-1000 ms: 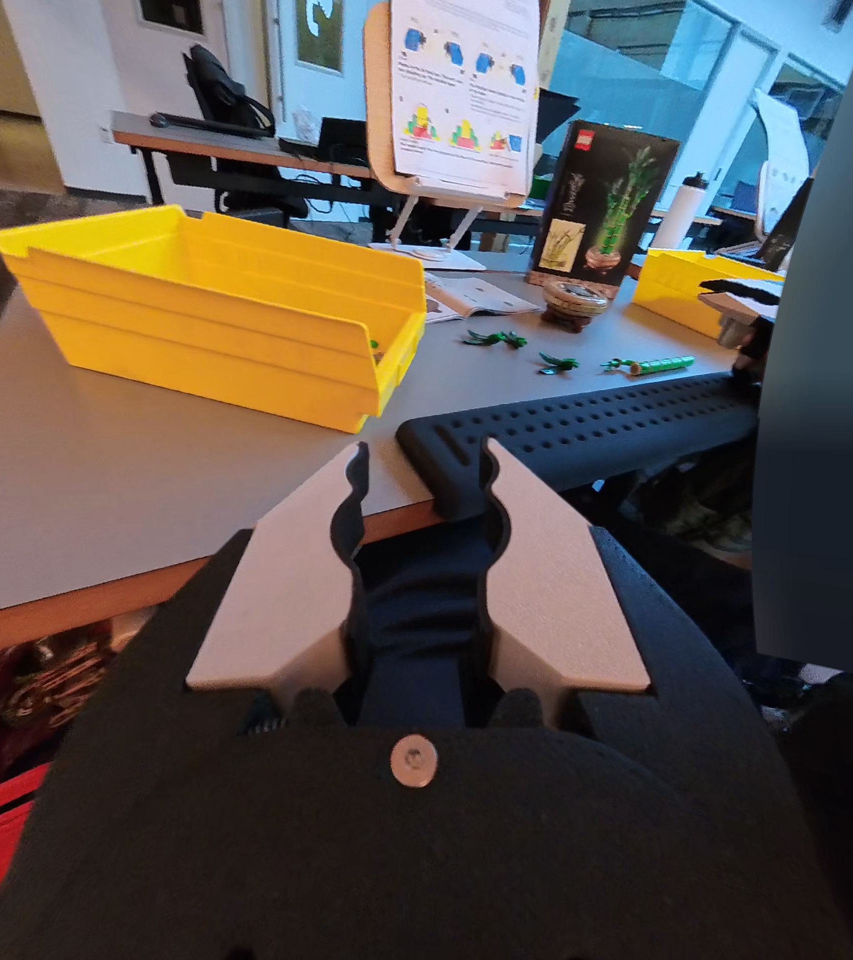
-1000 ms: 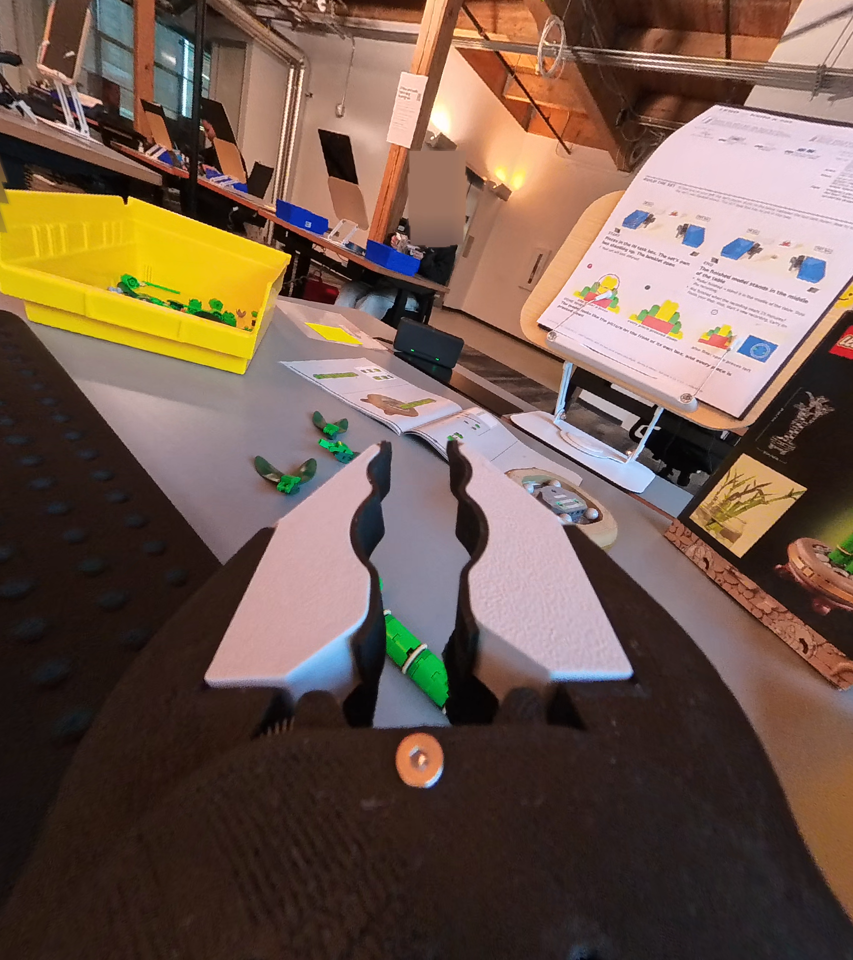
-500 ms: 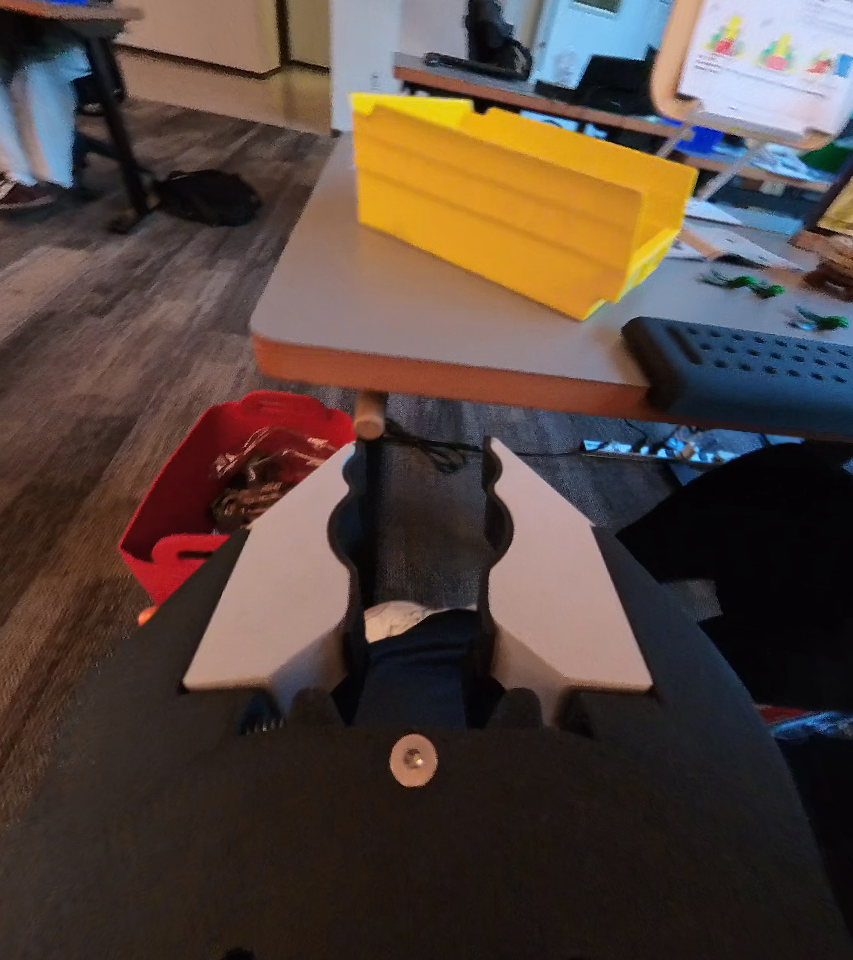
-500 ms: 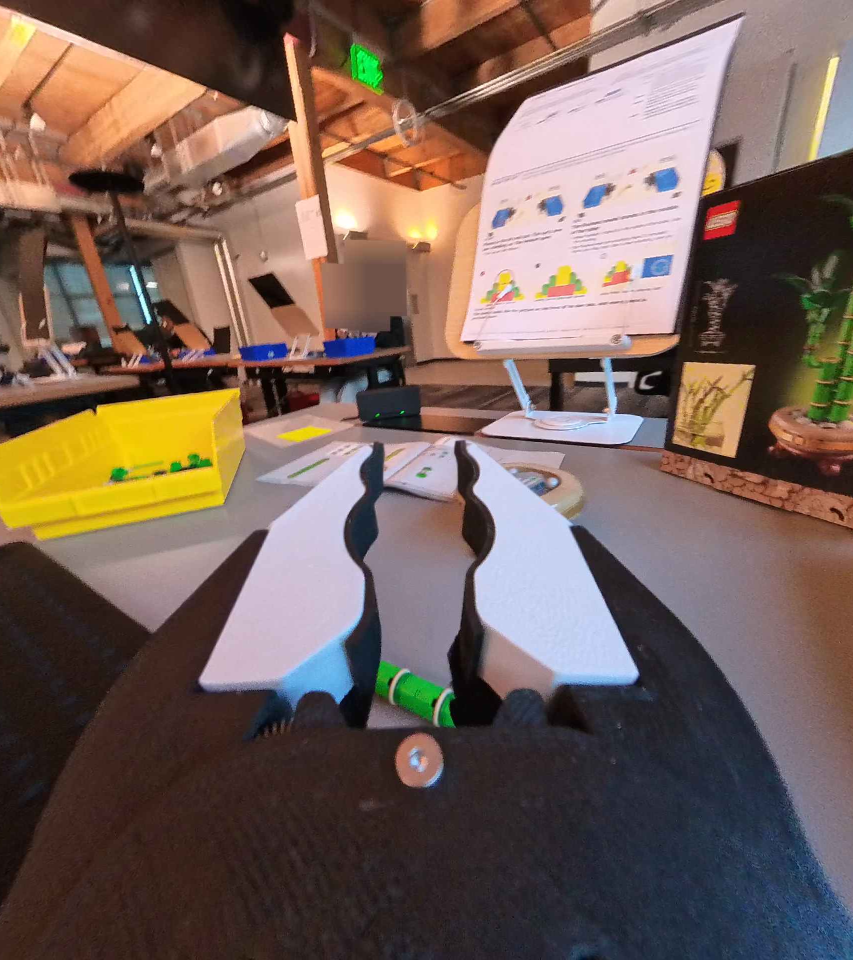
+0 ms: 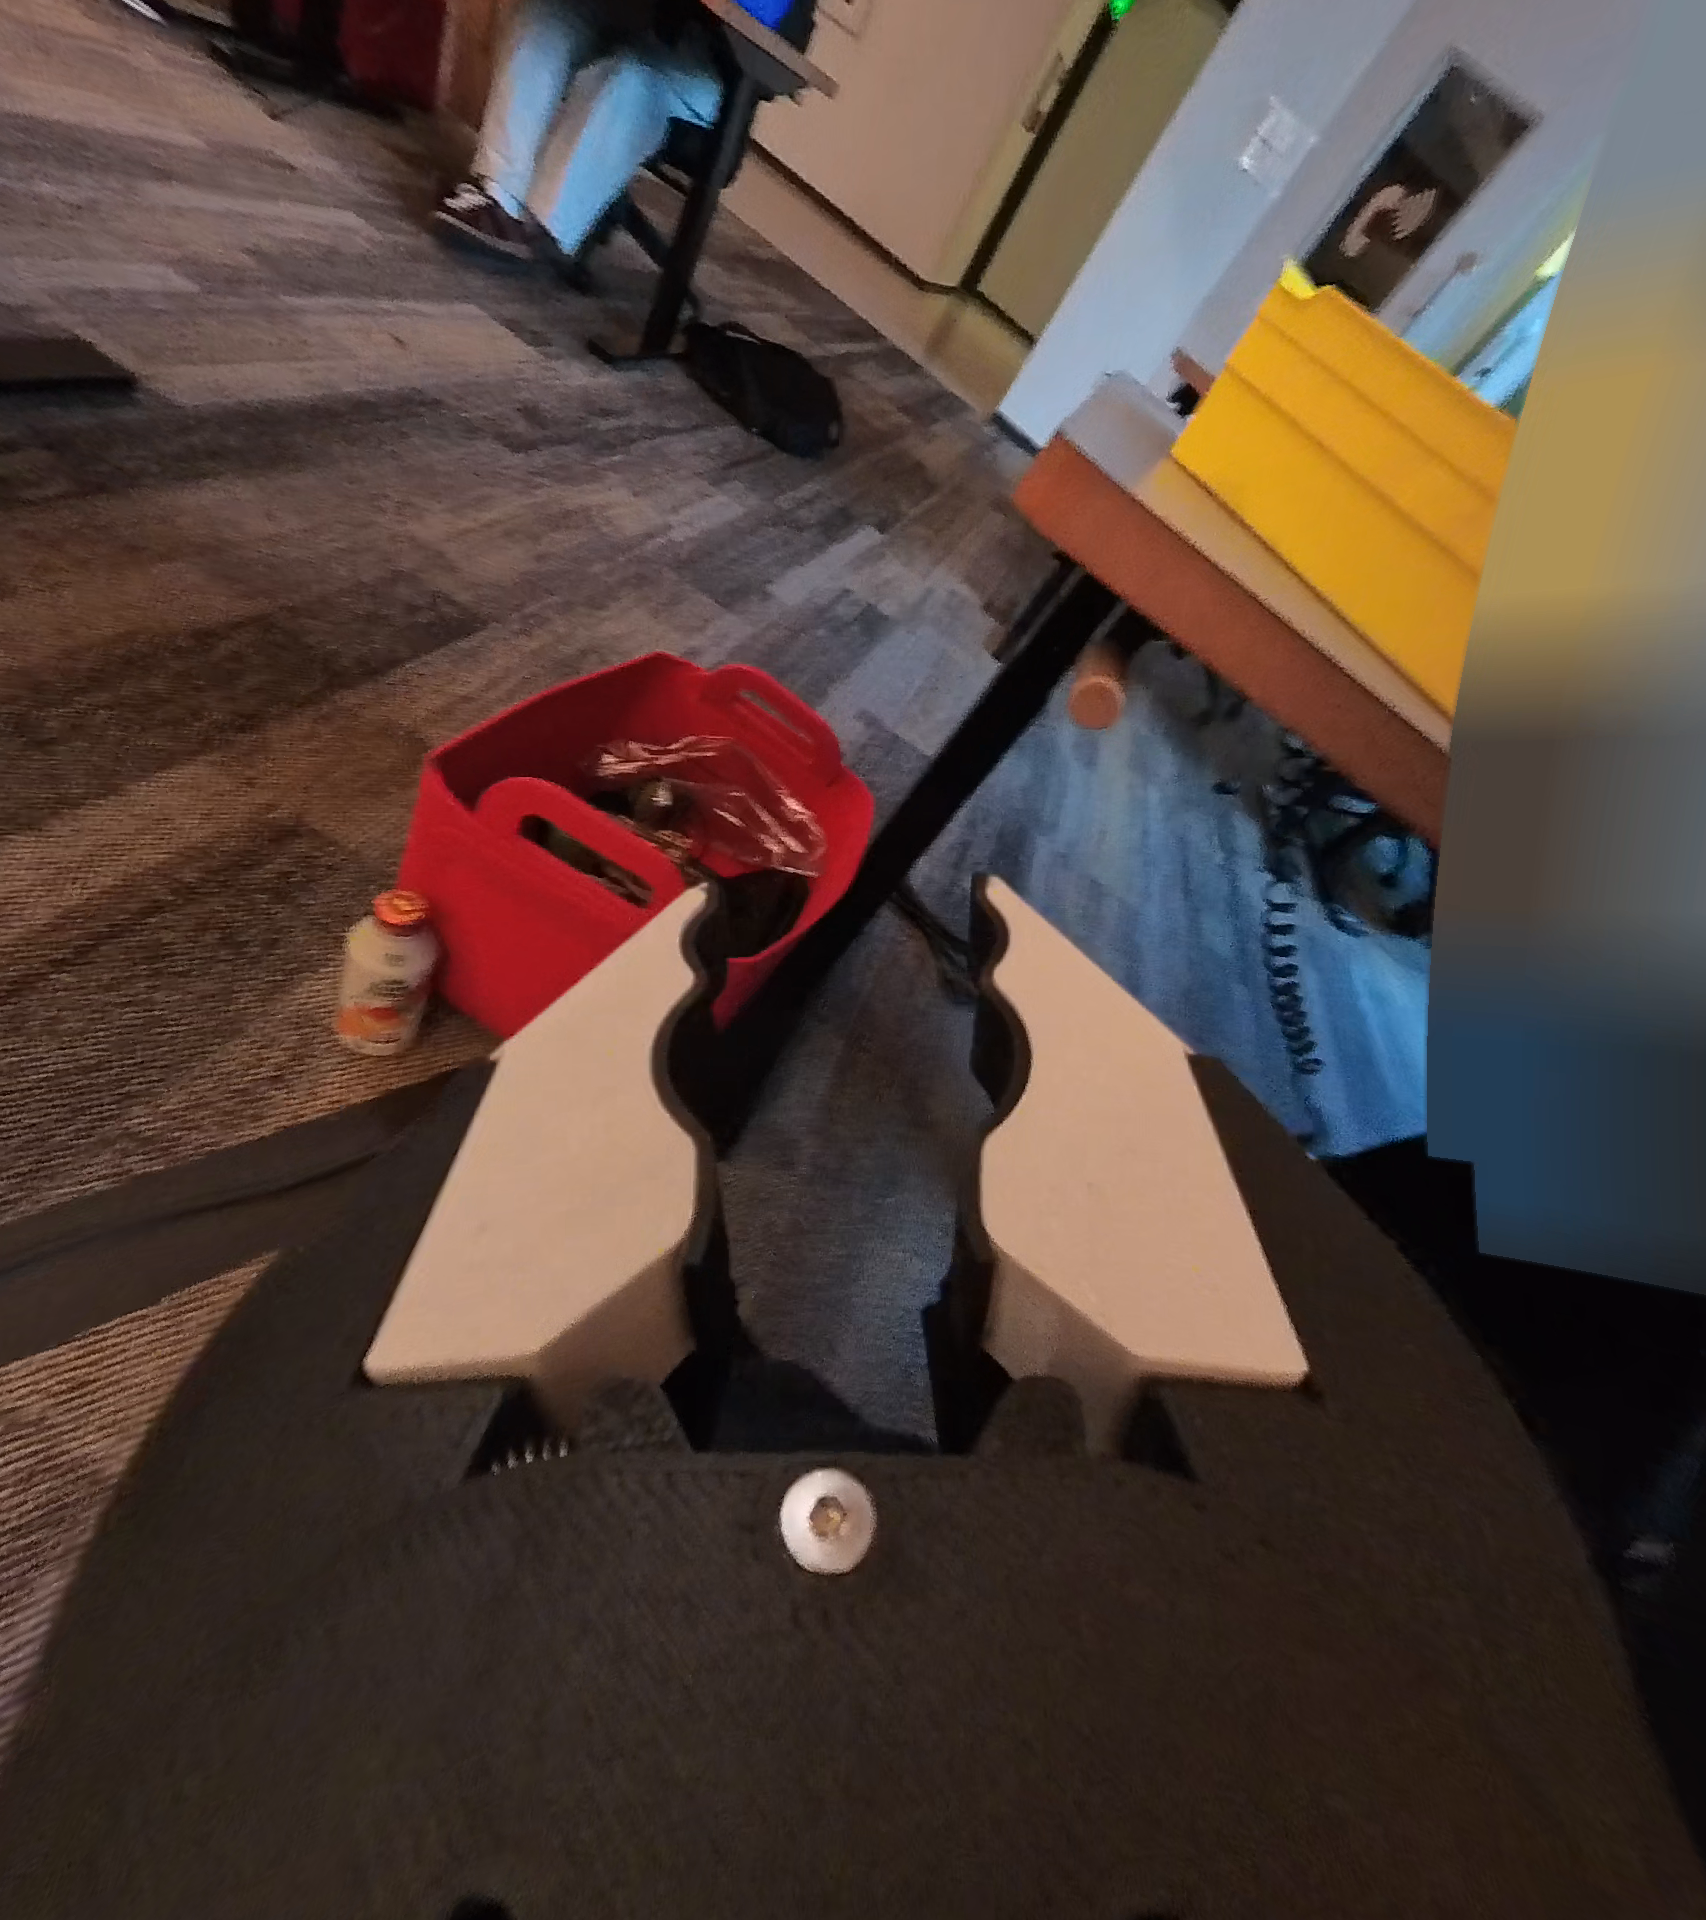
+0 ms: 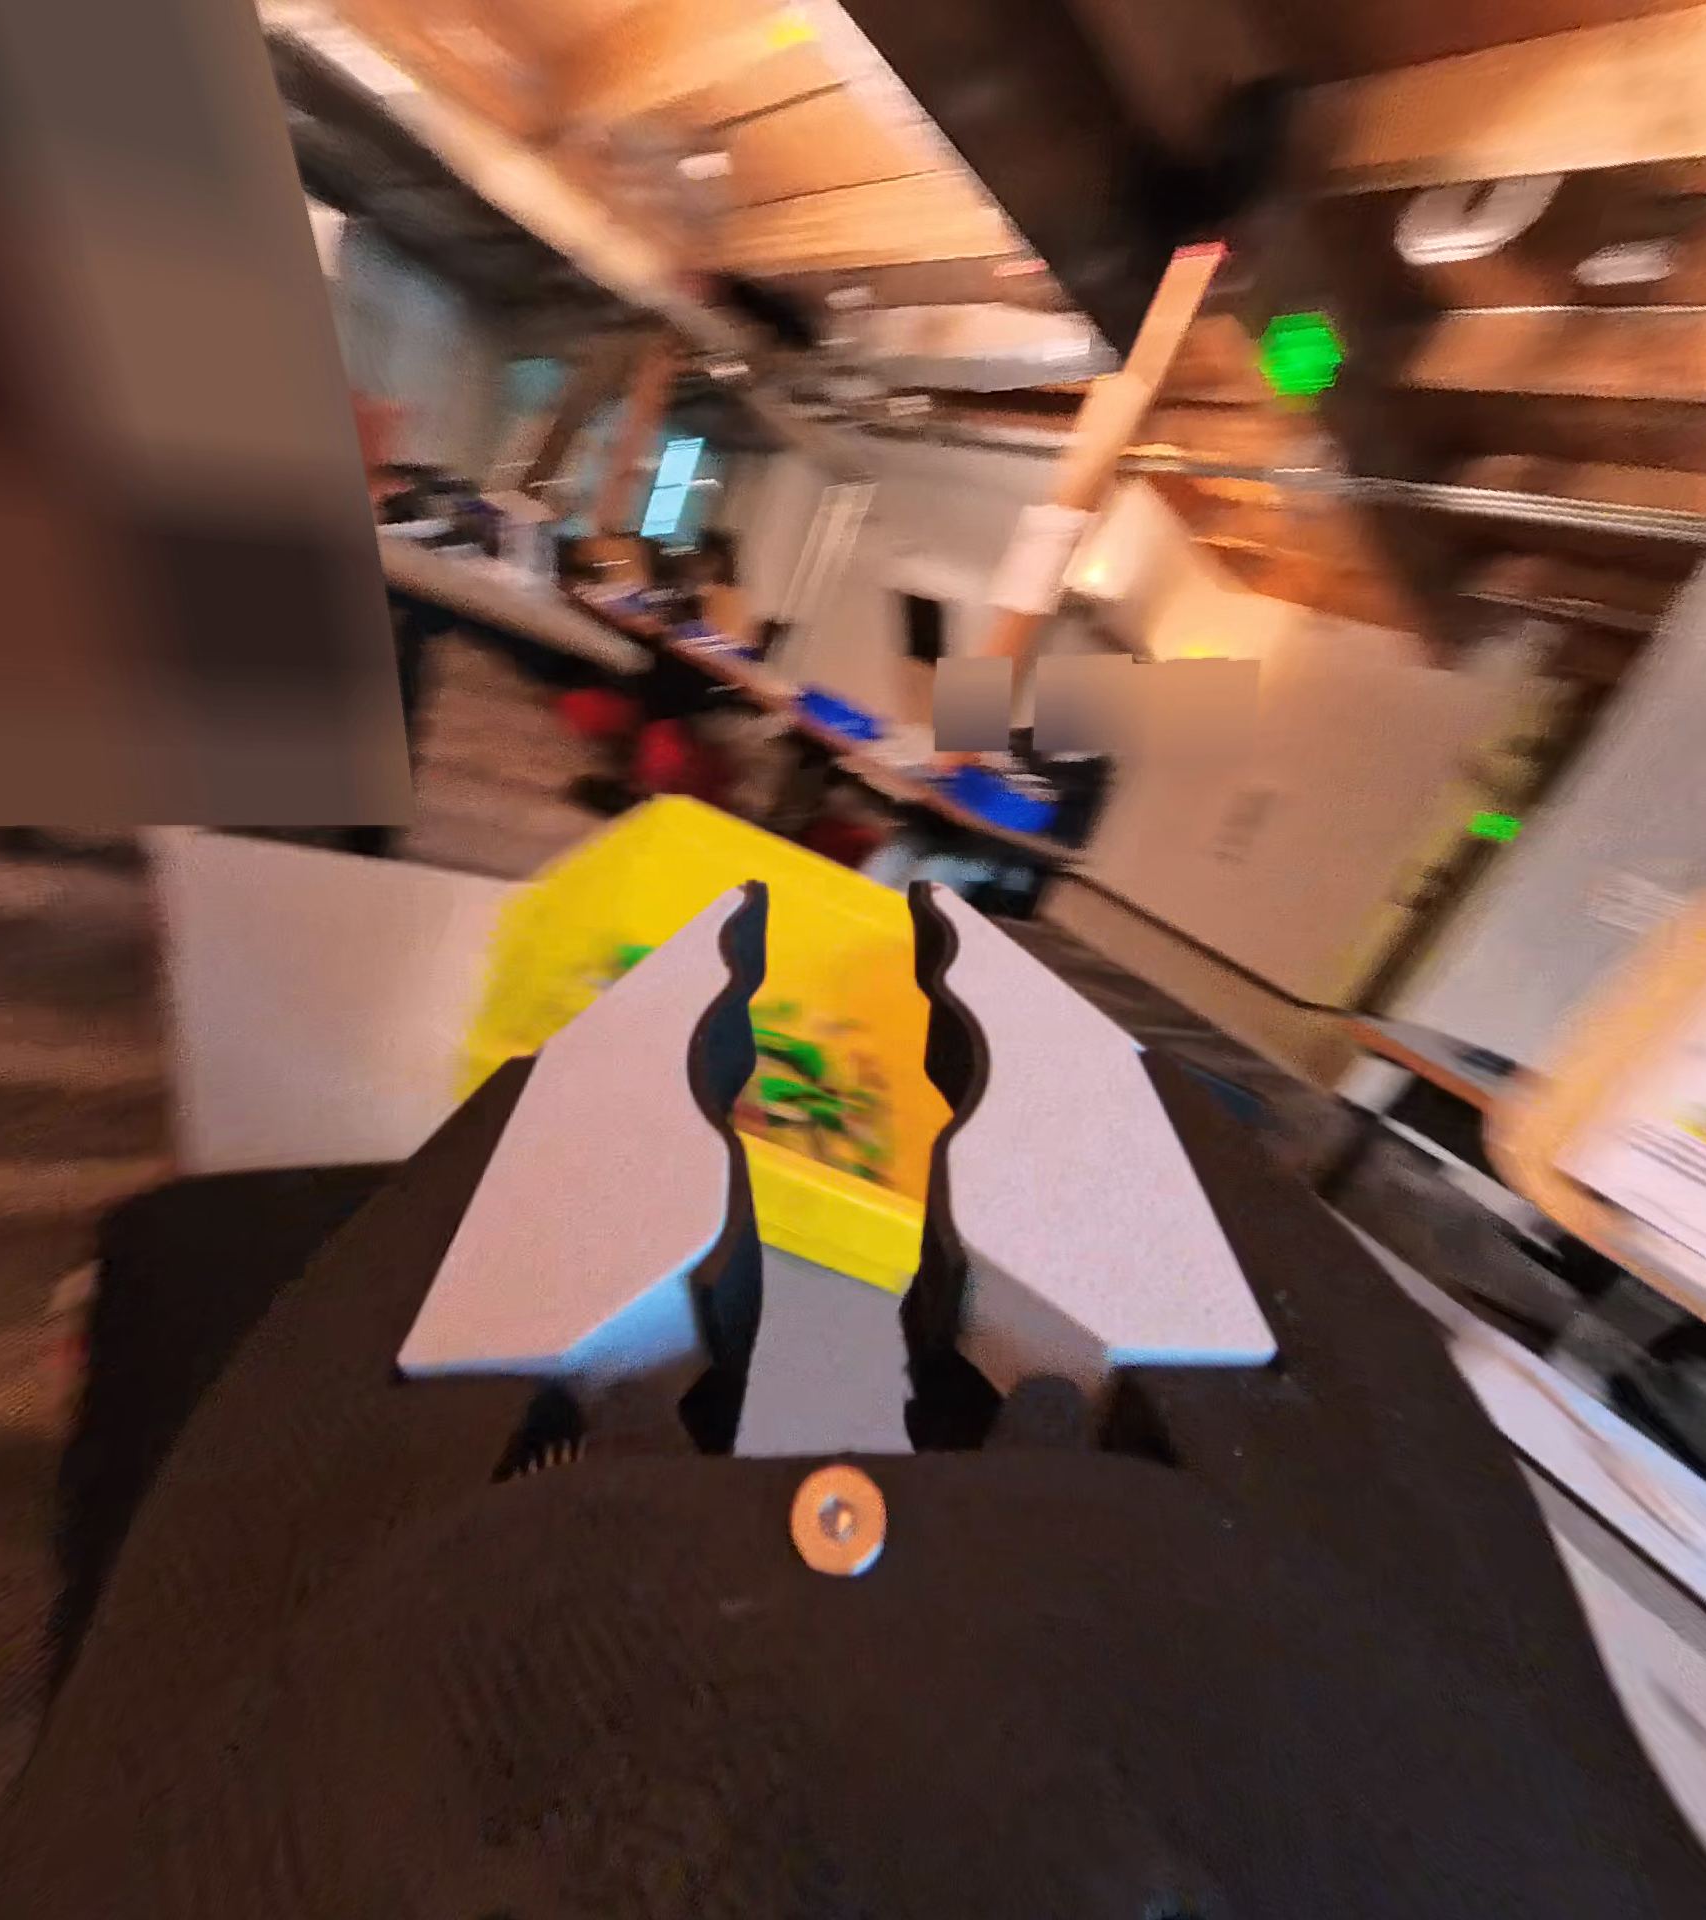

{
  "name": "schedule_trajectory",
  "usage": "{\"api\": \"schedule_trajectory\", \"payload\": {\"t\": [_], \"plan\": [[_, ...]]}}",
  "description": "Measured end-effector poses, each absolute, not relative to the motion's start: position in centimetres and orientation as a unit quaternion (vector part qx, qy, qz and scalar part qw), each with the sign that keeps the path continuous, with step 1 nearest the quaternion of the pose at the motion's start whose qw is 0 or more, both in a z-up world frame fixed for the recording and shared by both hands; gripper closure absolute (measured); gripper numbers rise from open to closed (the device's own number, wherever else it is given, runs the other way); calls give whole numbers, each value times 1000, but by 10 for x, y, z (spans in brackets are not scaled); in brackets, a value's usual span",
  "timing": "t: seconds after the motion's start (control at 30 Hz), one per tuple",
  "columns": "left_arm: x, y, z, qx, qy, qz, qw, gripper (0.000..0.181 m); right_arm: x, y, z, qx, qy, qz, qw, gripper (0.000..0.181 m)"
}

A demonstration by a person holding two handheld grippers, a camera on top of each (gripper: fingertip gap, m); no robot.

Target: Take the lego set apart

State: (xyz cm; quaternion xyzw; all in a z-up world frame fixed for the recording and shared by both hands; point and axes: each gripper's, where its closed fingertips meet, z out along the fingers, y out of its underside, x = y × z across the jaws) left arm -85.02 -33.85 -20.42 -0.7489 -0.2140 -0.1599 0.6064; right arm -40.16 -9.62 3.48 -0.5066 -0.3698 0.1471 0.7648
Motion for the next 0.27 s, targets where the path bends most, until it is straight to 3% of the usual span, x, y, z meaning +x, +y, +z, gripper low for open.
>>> {"api": "schedule_trajectory", "payload": {"t": [0.13,0.27], "plan": [[-881,-353,-215,-743,-243,-93,617,138,-536,-128,5,-467,-510,211,691,155],[-896,-355,-236,-738,-277,-97,608,139,-593,-144,-28,-458,-562,266,635,156]]}}
